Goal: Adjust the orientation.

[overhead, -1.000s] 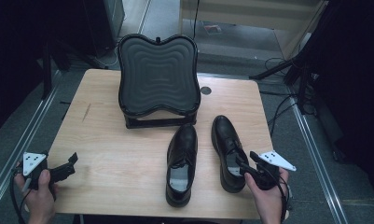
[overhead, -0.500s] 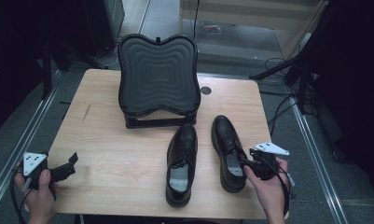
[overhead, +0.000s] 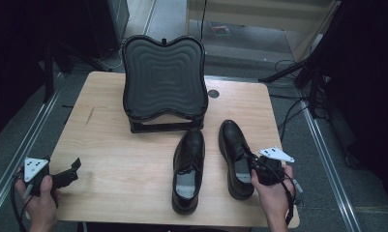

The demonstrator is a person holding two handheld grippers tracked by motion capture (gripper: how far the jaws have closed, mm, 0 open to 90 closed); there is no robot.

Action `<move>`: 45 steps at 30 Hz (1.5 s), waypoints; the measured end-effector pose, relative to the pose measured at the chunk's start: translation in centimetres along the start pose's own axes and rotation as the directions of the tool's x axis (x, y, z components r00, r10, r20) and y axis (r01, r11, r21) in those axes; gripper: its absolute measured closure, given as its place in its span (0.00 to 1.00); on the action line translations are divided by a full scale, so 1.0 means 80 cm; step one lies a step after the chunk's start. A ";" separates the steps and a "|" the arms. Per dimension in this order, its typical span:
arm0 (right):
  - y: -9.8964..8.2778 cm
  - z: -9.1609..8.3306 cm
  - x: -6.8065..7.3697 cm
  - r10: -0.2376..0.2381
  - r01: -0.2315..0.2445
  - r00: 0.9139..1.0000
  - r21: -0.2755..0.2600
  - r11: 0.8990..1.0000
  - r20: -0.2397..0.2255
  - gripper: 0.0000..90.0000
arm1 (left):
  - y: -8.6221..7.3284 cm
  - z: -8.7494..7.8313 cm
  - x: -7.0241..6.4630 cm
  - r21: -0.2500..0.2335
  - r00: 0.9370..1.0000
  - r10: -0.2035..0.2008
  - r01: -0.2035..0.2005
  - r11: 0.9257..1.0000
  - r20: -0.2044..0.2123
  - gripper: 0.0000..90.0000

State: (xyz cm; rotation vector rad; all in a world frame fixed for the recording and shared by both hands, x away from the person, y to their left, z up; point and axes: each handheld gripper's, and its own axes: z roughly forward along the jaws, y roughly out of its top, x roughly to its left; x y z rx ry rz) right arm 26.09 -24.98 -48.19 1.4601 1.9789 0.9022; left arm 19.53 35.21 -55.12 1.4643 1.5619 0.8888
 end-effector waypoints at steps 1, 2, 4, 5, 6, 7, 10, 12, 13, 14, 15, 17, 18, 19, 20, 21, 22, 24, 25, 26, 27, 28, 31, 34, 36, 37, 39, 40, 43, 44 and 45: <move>-0.002 -0.001 0.000 0.012 -0.013 1.000 -0.008 1.000 -0.010 0.95 | 0.000 0.000 0.000 0.003 1.000 0.000 0.000 1.000 0.002 0.00; -0.002 -0.002 0.001 0.027 -0.027 0.999 -0.010 1.000 -0.017 0.95 | 0.000 0.000 0.000 0.003 1.000 -0.001 0.001 1.000 0.003 0.00; -0.004 -0.006 0.005 0.047 -0.048 0.998 -0.022 0.999 -0.029 0.95 | 0.000 0.001 0.000 0.004 1.000 -0.001 0.001 1.000 0.002 0.00; -0.004 -0.007 0.008 0.049 -0.050 0.998 -0.028 0.998 -0.030 0.95 | 0.000 0.001 0.000 0.003 1.000 0.000 0.000 1.000 0.003 0.00; -0.005 -0.010 0.012 0.048 -0.049 0.998 -0.033 0.998 -0.027 0.95 | 0.001 0.001 0.000 0.007 1.000 0.002 -0.002 1.000 0.002 0.00; -0.006 -0.017 0.020 0.052 -0.053 0.998 -0.041 0.998 -0.028 0.95 | 0.001 0.001 0.000 0.009 1.000 0.003 -0.003 1.000 0.002 0.00; -0.011 -0.023 0.032 0.062 -0.063 0.997 -0.034 0.997 -0.035 0.95 | 0.000 0.001 0.000 0.003 1.000 -0.002 0.002 1.000 0.003 0.00; -0.013 -0.024 0.036 0.071 -0.072 0.997 -0.026 0.997 -0.039 0.95 | 0.000 0.001 0.000 0.004 1.000 -0.003 0.003 1.000 0.004 0.00; -0.018 -0.025 0.042 0.087 -0.088 0.995 -0.019 0.996 -0.047 0.95 | 0.000 0.001 0.000 0.006 1.000 -0.002 0.002 1.000 0.004 0.00; -0.018 -0.025 0.042 0.087 -0.088 0.995 -0.019 0.996 -0.047 0.95 | 0.001 0.001 0.000 0.008 1.000 -0.001 0.001 1.000 0.002 0.00; -0.022 -0.028 0.047 0.088 -0.089 0.995 -0.016 0.996 -0.048 0.95 | 0.001 0.001 0.000 0.012 1.000 0.001 -0.001 1.000 0.001 0.00; -0.025 -0.032 0.053 0.114 -0.115 0.993 -0.020 0.993 -0.040 0.95 | 0.001 0.002 0.000 0.010 1.000 -0.002 0.002 1.000 0.001 0.00; -0.025 -0.032 0.053 0.114 -0.115 0.993 -0.020 0.993 -0.040 0.95 | 0.001 0.002 0.000 0.009 1.000 -0.003 0.003 1.000 0.001 0.00; -0.028 -0.033 0.058 0.123 -0.124 0.992 -0.022 0.992 -0.028 0.95 | 0.001 0.002 0.000 0.013 1.000 -0.003 0.003 1.000 -0.001 0.00; -0.028 -0.033 0.058 0.123 -0.124 0.992 -0.022 0.992 -0.028 0.95 | 0.001 0.002 0.000 0.013 1.000 -0.003 0.003 1.000 -0.001 0.00; -0.029 -0.033 0.062 0.126 -0.126 0.992 -0.023 0.992 -0.022 0.95 | 0.001 0.002 0.000 0.013 1.000 -0.003 0.004 1.000 -0.001 0.00; -0.029 -0.033 0.066 0.123 -0.124 0.992 -0.018 0.992 -0.020 0.95 | 0.001 0.002 0.000 0.014 1.000 -0.003 0.003 1.000 0.000 0.00; -0.029 -0.031 0.071 0.118 -0.119 0.993 -0.020 0.993 -0.016 0.95 | 0.001 0.003 0.000 0.014 1.000 -0.003 0.003 1.000 -0.001 0.00; -0.029 -0.031 0.074 0.121 -0.121 0.993 -0.020 0.992 -0.008 0.95 | 0.001 0.002 0.000 0.013 1.000 -0.004 0.004 1.000 -0.001 0.00; -0.029 -0.031 0.076 0.130 -0.130 0.992 -0.022 0.991 0.005 0.95 | 0.001 0.002 0.000 0.013 1.000 -0.004 0.004 1.000 -0.001 0.00; -0.029 -0.031 0.083 0.137 -0.137 0.990 -0.022 0.990 0.023 0.95 | 0.001 0.002 0.001 0.013 1.000 -0.003 0.003 1.000 -0.001 0.00; -0.029 -0.031 0.083 0.137 -0.137 0.990 -0.022 0.990 0.023 0.95 | 0.001 0.002 0.001 0.013 1.000 -0.003 0.003 1.000 -0.001 0.00; -0.030 -0.032 0.092 0.120 -0.120 0.992 -0.017 0.993 0.027 0.95 | 0.001 0.003 0.001 0.013 1.000 -0.004 0.004 1.000 -0.001 0.00; -0.030 -0.033 0.093 0.120 -0.119 0.993 -0.009 0.993 0.025 0.94 | 0.001 0.002 0.000 0.012 1.000 -0.004 0.004 1.000 -0.003 0.00; -0.030 -0.035 0.093 0.144 -0.143 0.990 -0.011 0.990 0.011 0.92 | 0.001 0.002 0.000 0.012 1.000 -0.004 0.004 1.000 -0.003 0.00; -0.031 -0.036 0.095 0.147 -0.147 0.989 -0.016 0.989 -0.001 0.92 | 0.001 0.002 0.000 0.011 1.000 -0.004 0.004 1.000 -0.003 0.00; -0.031 -0.036 0.099 0.130 -0.131 0.991 -0.018 0.991 -0.016 0.91 | 0.001 0.002 0.000 0.012 1.000 -0.004 0.004 1.000 -0.003 0.00; -0.031 -0.036 0.100 0.131 -0.131 0.991 -0.023 0.991 -0.019 0.91 | 0.001 0.002 0.000 0.011 1.000 -0.003 0.003 1.000 -0.004 0.00; -0.030 -0.036 0.103 0.104 -0.106 0.993 -0.034 0.994 -0.056 0.90 | 0.001 0.002 0.000 0.011 1.000 -0.004 0.004 1.000 -0.004 0.00; -0.031 -0.037 0.103 0.111 -0.115 0.990 -0.042 0.992 -0.087 0.89 | 0.001 0.002 0.000 0.012 1.000 -0.005 0.005 1.000 -0.004 0.00; -0.031 -0.037 0.103 0.111 -0.115 0.990 -0.042 0.992 -0.087 0.89 | 0.001 0.002 0.000 0.011 1.000 -0.005 0.005 1.000 -0.005 0.00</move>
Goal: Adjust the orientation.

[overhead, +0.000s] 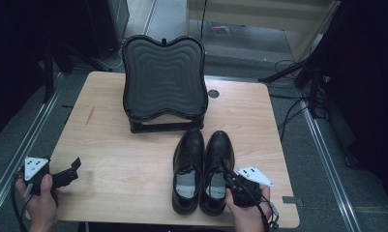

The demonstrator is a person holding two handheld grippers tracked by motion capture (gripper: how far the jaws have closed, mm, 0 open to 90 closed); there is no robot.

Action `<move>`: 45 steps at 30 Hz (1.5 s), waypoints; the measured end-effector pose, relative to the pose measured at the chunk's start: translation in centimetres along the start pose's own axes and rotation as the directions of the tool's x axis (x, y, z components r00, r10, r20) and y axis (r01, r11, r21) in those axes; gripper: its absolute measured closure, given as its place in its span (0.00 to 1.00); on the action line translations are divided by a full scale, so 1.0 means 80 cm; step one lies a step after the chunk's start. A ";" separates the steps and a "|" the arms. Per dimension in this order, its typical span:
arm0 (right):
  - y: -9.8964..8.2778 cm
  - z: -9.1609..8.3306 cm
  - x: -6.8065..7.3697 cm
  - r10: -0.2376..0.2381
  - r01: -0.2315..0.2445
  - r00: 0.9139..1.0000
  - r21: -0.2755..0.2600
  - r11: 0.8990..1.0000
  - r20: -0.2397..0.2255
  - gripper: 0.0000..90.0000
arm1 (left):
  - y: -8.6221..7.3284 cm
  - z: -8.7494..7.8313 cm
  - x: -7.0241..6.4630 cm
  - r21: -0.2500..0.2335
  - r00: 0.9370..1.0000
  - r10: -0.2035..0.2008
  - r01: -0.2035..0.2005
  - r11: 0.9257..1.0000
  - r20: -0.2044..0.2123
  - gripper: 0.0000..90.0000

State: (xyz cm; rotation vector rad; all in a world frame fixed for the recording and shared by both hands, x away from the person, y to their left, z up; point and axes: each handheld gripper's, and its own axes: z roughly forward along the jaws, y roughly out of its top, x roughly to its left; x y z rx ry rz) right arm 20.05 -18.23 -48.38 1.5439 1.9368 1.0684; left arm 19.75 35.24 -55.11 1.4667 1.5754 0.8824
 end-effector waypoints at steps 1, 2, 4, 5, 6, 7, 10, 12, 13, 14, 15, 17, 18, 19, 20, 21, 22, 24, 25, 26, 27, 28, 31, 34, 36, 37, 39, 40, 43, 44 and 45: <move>-0.001 0.000 0.000 -0.018 0.018 1.000 -0.006 1.000 -0.017 0.89 | 0.000 0.000 0.000 0.000 1.000 0.001 -0.001 1.000 0.001 0.00; -0.001 0.000 0.000 -0.018 0.018 1.000 -0.006 1.000 -0.017 0.89 | 0.000 0.000 0.000 0.001 1.000 0.002 -0.002 1.000 0.001 0.00; -0.002 -0.001 0.002 -0.044 0.043 0.999 -0.012 0.999 -0.029 0.90 | 0.000 0.000 0.000 0.000 1.000 0.000 0.000 1.000 0.000 0.00; -0.003 0.000 0.001 -0.047 0.046 0.998 -0.012 0.999 -0.040 0.90 | 0.000 0.000 0.000 0.000 1.000 0.000 0.000 1.000 -0.001 0.00; -0.004 0.000 0.000 -0.043 0.042 0.998 -0.009 0.999 -0.046 0.90 | 0.000 0.000 0.000 0.001 1.000 -0.001 0.001 1.000 0.001 0.00; -0.005 0.001 -0.002 -0.037 0.037 0.998 -0.011 0.999 -0.053 0.89 | 0.000 0.000 0.001 0.001 1.000 -0.001 0.001 1.000 0.001 0.00; -0.007 0.000 -0.007 -0.014 0.013 0.998 -0.022 1.000 -0.065 0.83 | 0.000 0.000 0.000 -0.001 1.000 -0.002 0.002 1.000 0.000 0.00; -0.013 -0.001 -0.011 -0.006 0.003 0.996 -0.042 0.999 -0.091 0.70 | 0.000 0.000 0.001 -0.004 1.000 -0.006 0.006 1.000 0.002 0.00; -0.017 -0.003 -0.011 -0.018 0.012 0.994 -0.060 0.998 -0.106 0.63 | 0.000 0.000 0.001 -0.004 1.000 -0.007 0.007 1.000 0.003 0.00; -0.018 -0.006 -0.011 -0.025 0.018 0.994 -0.066 0.998 -0.108 0.63 | 0.000 0.000 0.001 -0.004 1.000 -0.007 0.007 1.000 0.003 0.00; -0.019 -0.007 -0.011 -0.028 0.020 0.994 -0.071 0.997 -0.106 0.62 | 0.000 0.000 0.001 -0.005 1.000 -0.009 0.009 1.000 0.004 0.00; -0.021 -0.015 -0.011 -0.042 0.034 0.996 -0.099 0.995 -0.085 0.57 | 0.000 0.000 0.001 -0.004 1.000 -0.007 0.007 1.000 0.003 0.00; -0.021 -0.018 -0.011 -0.041 0.032 0.996 -0.108 0.994 -0.080 0.56 | 0.000 0.000 0.001 -0.004 1.000 -0.007 0.007 1.000 0.003 0.00; -0.021 -0.021 -0.012 -0.037 0.028 0.996 -0.111 0.993 -0.083 0.55 | 0.000 0.000 0.001 -0.003 1.000 -0.007 0.007 1.000 0.003 0.00; -0.021 -0.024 -0.013 -0.035 0.024 0.996 -0.122 0.992 -0.083 0.54 | 0.000 0.000 0.001 -0.003 1.000 -0.008 0.008 1.000 0.004 0.00; -0.021 -0.027 -0.014 -0.030 0.020 0.997 -0.131 0.991 -0.078 0.53 | 0.000 0.000 0.001 -0.004 1.000 -0.009 0.009 1.000 0.004 0.00; -0.021 -0.032 -0.015 -0.023 0.012 0.997 -0.146 0.989 -0.078 0.52 | 0.000 0.000 0.001 -0.003 1.000 -0.008 0.008 1.000 0.004 0.00; -0.021 -0.038 -0.015 -0.026 0.014 0.997 -0.170 0.985 -0.069 0.52 | 0.000 0.000 0.001 -0.004 1.000 -0.009 0.009 1.000 0.003 0.00; -0.021 -0.038 -0.015 -0.026 0.014 0.997 -0.170 0.985 -0.069 0.52 | 0.000 0.000 0.001 -0.003 1.000 -0.007 0.007 1.000 0.003 0.00; -0.020 -0.042 -0.014 -0.027 0.014 0.997 -0.184 0.983 -0.069 0.52 | 0.000 0.000 0.001 -0.001 1.000 -0.006 0.006 1.000 0.002 0.00; -0.018 -0.044 -0.012 -0.034 0.021 0.997 -0.194 0.981 -0.066 0.52 | 0.000 0.000 0.000 0.000 1.000 -0.004 0.004 1.000 0.001 0.00; -0.015 -0.047 -0.009 -0.041 0.027 0.997 -0.202 0.979 -0.068 0.52 | 0.000 0.000 0.000 0.000 1.000 -0.003 0.003 1.000 0.001 0.00; -0.009 -0.050 0.002 -0.070 0.051 0.994 -0.201 0.978 -0.088 0.51 | 0.000 -0.001 0.001 -0.001 1.000 -0.002 0.002 1.000 0.004 0.00; -0.006 -0.050 0.014 -0.090 0.068 0.990 -0.198 0.978 -0.105 0.50 | 0.000 -0.001 0.001 -0.004 1.000 -0.006 0.006 1.000 0.005 0.00; -0.004 -0.049 0.023 -0.102 0.078 0.987 -0.191 0.979 -0.121 0.50 | 0.000 -0.001 0.001 -0.005 1.000 -0.004 0.004 1.000 0.005 0.00; -0.003 -0.047 0.028 -0.106 0.082 0.986 -0.183 0.980 -0.129 0.50 | 0.000 0.000 0.001 -0.005 1.000 -0.003 0.003 1.000 0.006 0.00; -0.003 -0.043 0.036 -0.121 0.097 0.982 -0.166 0.981 -0.142 0.50 | 0.000 0.000 0.001 -0.006 1.000 -0.001 0.001 1.000 0.006 0.00; -0.003 -0.042 0.040 -0.122 0.099 0.981 -0.156 0.983 -0.148 0.51 | 0.000 0.000 0.001 -0.005 1.000 -0.004 0.004 1.000 0.006 0.00; -0.005 -0.037 0.048 -0.120 0.100 0.980 -0.128 0.987 -0.161 0.52 | 0.000 0.000 0.001 -0.004 1.000 -0.003 0.003 1.000 0.007 0.00; -0.006 -0.035 0.050 -0.123 0.105 0.980 -0.116 0.988 -0.159 0.53 | 0.000 0.000 0.001 -0.006 1.000 -0.004 0.004 1.000 0.007 0.00; -0.007 -0.033 0.053 -0.119 0.103 0.980 -0.102 0.989 -0.160 0.55 | 0.000 0.000 0.001 -0.006 1.000 -0.004 0.004 1.000 0.007 0.00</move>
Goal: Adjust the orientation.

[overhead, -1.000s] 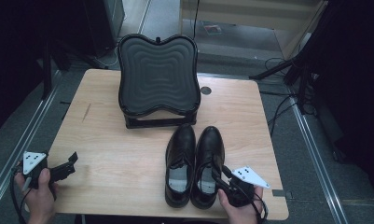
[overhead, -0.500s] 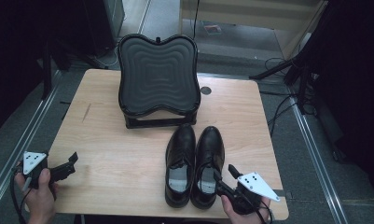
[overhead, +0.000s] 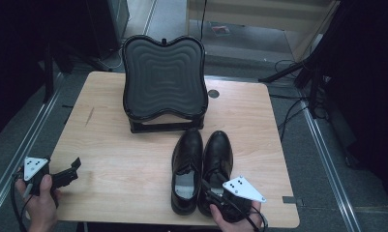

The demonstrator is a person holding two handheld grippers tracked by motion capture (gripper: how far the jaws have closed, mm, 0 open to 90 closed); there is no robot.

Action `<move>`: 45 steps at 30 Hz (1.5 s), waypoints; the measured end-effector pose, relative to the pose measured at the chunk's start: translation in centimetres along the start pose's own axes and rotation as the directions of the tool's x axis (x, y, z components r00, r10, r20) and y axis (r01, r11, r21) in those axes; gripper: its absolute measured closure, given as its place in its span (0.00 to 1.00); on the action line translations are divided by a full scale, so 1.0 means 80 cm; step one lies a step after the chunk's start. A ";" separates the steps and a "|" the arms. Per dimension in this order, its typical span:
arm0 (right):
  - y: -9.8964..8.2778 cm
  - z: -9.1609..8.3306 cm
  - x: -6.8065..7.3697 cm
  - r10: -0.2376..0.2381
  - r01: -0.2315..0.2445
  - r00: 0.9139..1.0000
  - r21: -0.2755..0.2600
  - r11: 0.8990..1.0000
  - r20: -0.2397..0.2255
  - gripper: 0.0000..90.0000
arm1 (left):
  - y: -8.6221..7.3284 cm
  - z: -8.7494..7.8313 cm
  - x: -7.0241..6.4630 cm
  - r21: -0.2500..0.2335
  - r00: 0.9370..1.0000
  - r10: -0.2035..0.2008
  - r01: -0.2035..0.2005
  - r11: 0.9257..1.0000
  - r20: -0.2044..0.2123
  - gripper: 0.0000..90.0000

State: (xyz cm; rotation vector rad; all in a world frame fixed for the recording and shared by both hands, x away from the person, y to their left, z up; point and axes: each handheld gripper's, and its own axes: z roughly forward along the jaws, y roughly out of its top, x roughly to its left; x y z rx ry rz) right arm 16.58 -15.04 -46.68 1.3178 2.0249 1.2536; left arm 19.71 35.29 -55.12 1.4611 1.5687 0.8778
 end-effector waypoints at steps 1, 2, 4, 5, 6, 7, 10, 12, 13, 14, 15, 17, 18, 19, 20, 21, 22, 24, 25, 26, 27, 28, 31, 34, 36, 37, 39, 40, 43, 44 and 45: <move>0.000 0.002 0.001 0.017 -0.017 1.000 0.018 1.000 -0.002 0.56 | 0.000 0.000 0.000 0.001 1.000 0.000 0.000 1.000 0.000 0.00; 0.000 0.003 0.003 0.027 -0.027 1.000 0.029 0.999 -0.003 0.57 | 0.000 0.000 0.000 0.001 1.000 0.000 0.000 1.000 0.000 0.00; 0.001 0.007 0.006 0.032 -0.032 0.999 0.056 0.998 -0.004 0.58 | 0.000 0.000 0.000 0.001 1.000 0.002 -0.002 1.000 -0.001 0.00; 0.004 0.009 0.009 0.028 -0.029 1.000 0.076 0.997 0.011 0.59 | 0.000 0.000 0.000 0.000 1.000 0.001 -0.001 1.000 0.000 0.00; 0.006 0.011 0.011 0.025 -0.027 1.000 0.088 0.996 0.017 0.59 | 0.000 0.000 0.000 0.000 1.000 0.000 0.000 1.000 0.000 0.00; 0.010 0.014 0.014 0.026 -0.027 1.000 0.104 0.994 0.016 0.59 | 0.000 0.000 0.000 0.000 1.000 0.000 0.000 1.000 0.000 0.00; 0.013 0.019 0.018 0.020 -0.024 0.999 0.132 0.991 0.028 0.59 | 0.000 0.000 0.000 -0.001 1.000 -0.003 0.003 1.000 0.000 0.00; 0.014 0.027 0.022 0.011 -0.019 0.999 0.177 0.984 0.046 0.59 | 0.000 0.000 0.000 0.000 1.000 -0.001 0.001 1.000 0.002 0.00; 0.015 0.030 0.025 0.015 -0.024 0.999 0.201 0.979 0.049 0.59 | 0.000 0.000 0.000 -0.001 1.000 -0.003 0.003 1.000 0.002 0.00; 0.015 0.032 0.026 0.017 -0.028 0.998 0.219 0.975 0.056 0.59 | 0.000 0.000 0.000 -0.001 1.000 -0.003 0.003 1.000 0.002 0.00; 0.015 0.035 0.027 0.024 -0.037 0.998 0.238 0.971 0.059 0.58 | 0.000 -0.001 0.000 0.000 1.000 -0.001 0.001 1.000 0.003 0.00; 0.016 0.040 0.027 0.034 -0.047 0.998 0.264 0.963 0.054 0.58 | 0.000 0.000 0.000 0.000 1.000 -0.001 0.001 1.000 0.002 0.00; 0.016 0.043 0.028 0.039 -0.053 0.998 0.278 0.959 0.058 0.59 | 0.000 0.000 0.000 0.000 1.000 -0.001 0.001 1.000 0.002 0.00; 0.018 0.045 0.029 0.045 -0.060 0.997 0.284 0.957 0.061 0.59 | 0.000 0.000 0.000 0.000 1.000 -0.001 0.001 1.000 0.003 0.00; 0.019 0.046 0.029 0.042 -0.059 0.997 0.289 0.956 0.065 0.59 | 0.000 0.000 0.000 0.001 1.000 0.000 0.000 1.000 0.004 0.00; 0.021 0.048 0.028 0.043 -0.062 0.997 0.296 0.953 0.070 0.60 | 0.000 0.000 0.001 0.001 1.000 0.000 0.000 1.000 0.005 0.00; 0.023 0.050 0.027 0.052 -0.072 0.996 0.307 0.949 0.073 0.60 | 0.000 0.000 0.001 0.002 1.000 -0.001 0.001 1.000 0.005 0.00; 0.026 0.056 0.025 0.061 -0.081 0.996 0.325 0.942 0.072 0.60 | 0.000 0.000 0.000 0.002 1.000 -0.001 0.001 1.000 0.007 0.00; 0.026 0.059 0.024 0.063 -0.085 0.995 0.330 0.940 0.078 0.60 | 0.000 0.000 0.000 0.003 1.000 -0.001 0.001 1.000 0.007 0.00; 0.026 0.064 0.025 0.056 -0.082 0.995 0.337 0.938 0.086 0.60 | 0.000 0.000 0.000 0.003 1.000 -0.001 0.001 1.000 0.008 0.00; 0.025 0.069 0.026 0.042 -0.074 0.994 0.337 0.939 0.099 0.61 | 0.000 0.000 0.001 0.003 1.000 -0.001 0.001 1.000 0.008 0.00; 0.024 0.072 0.027 0.022 -0.060 0.993 0.327 0.943 0.119 0.64 | 0.000 0.000 0.001 0.003 1.000 -0.001 0.001 1.000 0.009 0.00; 0.021 0.076 0.031 -0.004 -0.046 0.987 0.300 0.953 0.164 0.73 | 0.000 0.000 0.001 0.002 1.000 -0.002 0.002 1.000 0.010 0.00; 0.018 0.074 0.032 -0.012 -0.039 0.982 0.264 0.964 0.188 0.83 | 0.000 0.000 0.001 0.003 1.000 -0.002 0.002 1.000 0.010 0.00; 0.014 0.071 0.031 -0.013 -0.038 0.976 0.232 0.972 0.217 0.89 | 0.000 0.000 0.001 0.005 1.000 0.002 -0.002 1.000 0.010 0.00; 0.012 0.068 0.026 0.020 -0.064 0.979 0.213 0.975 0.201 0.91 | 0.000 0.000 0.001 0.003 1.000 -0.001 0.001 1.000 0.011 0.00; 0.009 0.065 0.022 0.047 -0.083 0.982 0.197 0.977 0.180 0.91 | 0.000 0.000 0.001 0.003 1.000 -0.004 0.004 1.000 0.012 0.00; 0.008 0.063 0.023 0.038 -0.072 0.983 0.191 0.979 0.179 0.92 | 0.000 0.000 0.001 0.004 1.000 -0.003 0.003 1.000 0.011 0.00; 0.001 0.055 0.026 0.031 -0.061 0.983 0.162 0.985 0.180 0.92 | 0.000 0.001 0.001 0.002 1.000 -0.003 0.003 1.000 0.011 0.00; 0.000 0.052 0.027 0.028 -0.056 0.984 0.155 0.986 0.179 0.92 | 0.000 0.000 0.001 0.003 1.000 -0.003 0.003 1.000 0.009 0.00; -0.001 0.049 0.027 0.027 -0.055 0.983 0.150 0.987 0.181 0.92 | 0.000 0.000 0.001 0.003 1.000 -0.002 0.002 1.000 0.010 0.00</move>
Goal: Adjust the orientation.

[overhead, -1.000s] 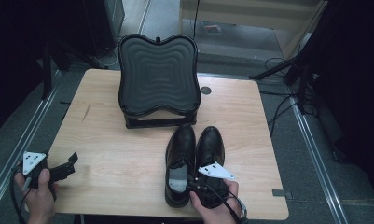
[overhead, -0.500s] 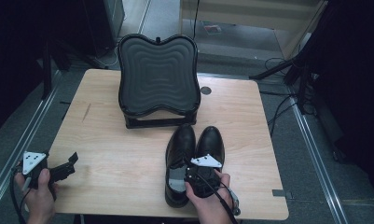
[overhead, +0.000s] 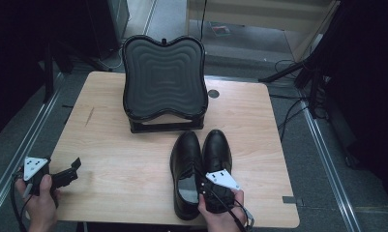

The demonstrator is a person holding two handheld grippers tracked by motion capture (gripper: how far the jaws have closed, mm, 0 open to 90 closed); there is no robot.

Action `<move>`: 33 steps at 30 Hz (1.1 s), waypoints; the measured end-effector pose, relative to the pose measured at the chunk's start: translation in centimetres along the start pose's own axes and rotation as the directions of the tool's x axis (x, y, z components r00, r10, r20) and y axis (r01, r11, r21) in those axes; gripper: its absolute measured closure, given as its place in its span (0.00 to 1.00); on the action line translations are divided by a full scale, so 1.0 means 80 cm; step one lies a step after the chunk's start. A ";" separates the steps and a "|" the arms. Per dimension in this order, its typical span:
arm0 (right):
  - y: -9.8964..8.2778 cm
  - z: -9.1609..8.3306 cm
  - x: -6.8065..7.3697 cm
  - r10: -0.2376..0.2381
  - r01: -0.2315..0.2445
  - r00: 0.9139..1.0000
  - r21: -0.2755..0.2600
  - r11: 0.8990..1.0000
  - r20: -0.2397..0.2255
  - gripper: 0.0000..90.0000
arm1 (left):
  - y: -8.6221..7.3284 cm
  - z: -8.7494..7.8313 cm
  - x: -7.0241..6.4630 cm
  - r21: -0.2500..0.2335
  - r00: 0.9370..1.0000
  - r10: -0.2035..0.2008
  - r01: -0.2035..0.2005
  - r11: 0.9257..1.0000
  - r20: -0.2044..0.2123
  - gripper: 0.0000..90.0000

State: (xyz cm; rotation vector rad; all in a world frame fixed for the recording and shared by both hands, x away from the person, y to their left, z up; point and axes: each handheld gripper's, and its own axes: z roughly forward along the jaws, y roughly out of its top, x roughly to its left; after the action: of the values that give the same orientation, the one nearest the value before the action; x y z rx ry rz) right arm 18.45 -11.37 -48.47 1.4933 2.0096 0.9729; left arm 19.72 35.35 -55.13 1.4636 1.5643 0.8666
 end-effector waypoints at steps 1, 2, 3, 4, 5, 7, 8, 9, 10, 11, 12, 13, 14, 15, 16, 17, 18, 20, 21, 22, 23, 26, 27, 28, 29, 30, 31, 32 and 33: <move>-0.001 -0.004 -0.001 0.006 -0.006 1.000 -0.006 1.000 -0.002 0.92 | 0.000 0.000 0.000 -0.001 1.000 -0.001 0.001 1.000 -0.001 0.00; -0.003 -0.008 -0.002 0.009 -0.009 1.000 -0.014 1.000 -0.003 0.92 | 0.000 0.000 0.000 -0.001 1.000 0.000 0.000 1.000 0.000 0.00; -0.003 -0.011 -0.003 0.013 -0.013 1.000 -0.021 1.000 -0.005 0.92 | 0.000 0.000 0.000 0.000 1.000 0.000 0.000 1.000 0.001 0.00; -0.005 -0.016 -0.004 0.008 -0.009 1.000 -0.033 0.999 -0.006 0.91 | 0.000 0.000 0.000 0.000 1.000 0.000 0.000 1.000 0.001 0.00; -0.005 -0.020 -0.004 0.005 -0.005 1.000 -0.043 0.999 -0.007 0.91 | 0.000 0.000 0.000 0.000 1.000 -0.001 0.001 1.000 0.002 0.00; -0.007 -0.028 -0.004 0.001 -0.001 1.000 -0.062 0.998 -0.008 0.91 | 0.000 0.000 0.000 0.000 1.000 -0.001 0.001 1.000 0.001 0.00; -0.008 -0.031 -0.004 -0.004 0.003 1.000 -0.069 0.998 -0.008 0.91 | 0.000 0.000 0.000 -0.001 1.000 -0.002 0.002 1.000 0.002 0.00; -0.008 -0.035 -0.004 -0.010 0.009 1.000 -0.081 0.997 -0.009 0.91 | 0.000 0.000 0.000 -0.001 1.000 -0.002 0.002 1.000 0.001 0.00; -0.008 -0.040 -0.004 -0.009 0.008 1.000 -0.092 0.996 -0.012 0.91 | 0.000 0.000 0.000 0.000 1.000 -0.002 0.002 1.000 0.000 0.00; -0.009 -0.045 -0.003 -0.013 0.012 1.000 -0.107 0.994 -0.012 0.91 | 0.000 0.000 0.000 0.000 1.000 -0.002 0.002 1.000 -0.001 0.00; -0.009 -0.050 -0.003 -0.016 0.014 1.000 -0.118 0.993 -0.013 0.91 | 0.000 0.000 0.000 -0.001 1.000 -0.002 0.002 1.000 -0.001 0.00; -0.008 -0.054 -0.003 -0.019 0.017 1.000 -0.129 0.991 -0.017 0.91 | 0.000 0.000 0.000 -0.001 1.000 -0.001 0.001 1.000 -0.001 0.00; -0.007 -0.058 -0.003 -0.027 0.024 0.999 -0.144 0.989 -0.020 0.91 | 0.000 0.000 0.000 0.000 1.000 0.000 0.000 1.000 -0.003 0.00; -0.007 -0.062 -0.003 -0.033 0.030 0.999 -0.152 0.988 -0.019 0.91 | 0.000 0.000 0.000 0.001 1.000 0.001 -0.001 1.000 -0.003 0.00; -0.005 -0.065 -0.002 -0.044 0.040 0.999 -0.161 0.986 -0.018 0.91 | 0.000 0.000 0.000 0.001 1.000 0.001 -0.001 1.000 -0.003 0.00; -0.004 -0.070 -0.001 -0.055 0.052 0.998 -0.172 0.984 -0.013 0.91 | 0.000 0.000 0.000 0.001 1.000 0.002 -0.002 1.000 -0.004 0.00; -0.002 -0.074 0.000 -0.057 0.054 0.998 -0.182 0.982 -0.012 0.91 | 0.000 0.000 0.000 0.001 1.000 0.002 -0.002 1.000 -0.004 0.00; 0.000 -0.079 0.002 -0.066 0.063 0.998 -0.197 0.978 -0.008 0.91 | 0.000 0.000 -0.001 0.002 1.000 0.003 -0.003 1.000 -0.005 0.00; 0.003 -0.082 0.003 -0.069 0.065 0.998 -0.206 0.976 -0.010 0.91 | 0.000 0.000 0.000 0.002 1.000 0.006 -0.006 1.000 -0.005 0.00; 0.005 -0.084 0.003 -0.068 0.063 0.998 -0.213 0.975 -0.014 0.91 | 0.000 0.000 0.000 0.003 1.000 0.006 -0.006 1.000 -0.006 0.00; 0.007 -0.086 0.003 -0.066 0.061 0.998 -0.222 0.973 -0.018 0.91 | 0.000 0.000 0.000 0.003 1.000 0.006 -0.006 1.000 -0.006 0.00; 0.015 -0.091 0.003 -0.071 0.060 0.997 -0.252 0.966 -0.035 0.91 | 0.000 0.000 -0.001 0.002 1.000 0.004 -0.004 1.000 -0.006 0.00; 0.017 -0.092 0.004 -0.081 0.069 0.996 -0.264 0.962 -0.035 0.92 | 0.000 0.000 -0.001 0.002 1.000 0.004 -0.004 1.000 -0.006 0.00; 0.020 -0.094 0.005 -0.088 0.075 0.995 -0.272 0.959 -0.036 0.92 | 0.000 0.000 -0.001 0.003 1.000 0.004 -0.004 1.000 -0.006 0.00; 0.023 -0.096 0.006 -0.095 0.081 0.995 -0.280 0.957 -0.037 0.92 | 0.000 0.000 -0.001 0.003 1.000 0.004 -0.004 1.000 -0.007 0.00; 0.027 -0.097 0.008 -0.100 0.085 0.994 -0.290 0.953 -0.036 0.92 | 0.000 0.000 -0.001 0.003 1.000 0.004 -0.004 1.000 -0.007 0.00; 0.029 -0.098 0.009 -0.103 0.087 0.994 -0.298 0.950 -0.037 0.92 | 0.000 0.000 -0.001 0.002 1.000 0.004 -0.004 1.000 -0.006 0.00; 0.033 -0.099 0.010 -0.104 0.087 0.994 -0.306 0.948 -0.039 0.92 | 0.000 0.000 -0.001 0.002 1.000 0.004 -0.004 1.000 -0.006 0.00; 0.037 -0.100 0.011 -0.111 0.093 0.993 -0.317 0.944 -0.039 0.92 | 0.000 0.000 -0.001 0.002 1.000 0.004 -0.004 1.000 -0.006 0.00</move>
State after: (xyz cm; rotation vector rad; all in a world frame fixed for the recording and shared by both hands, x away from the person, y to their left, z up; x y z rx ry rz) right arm 14.34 -12.18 -40.93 1.1905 1.8430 1.2368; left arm 19.70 35.30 -55.11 1.4676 1.5681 0.8726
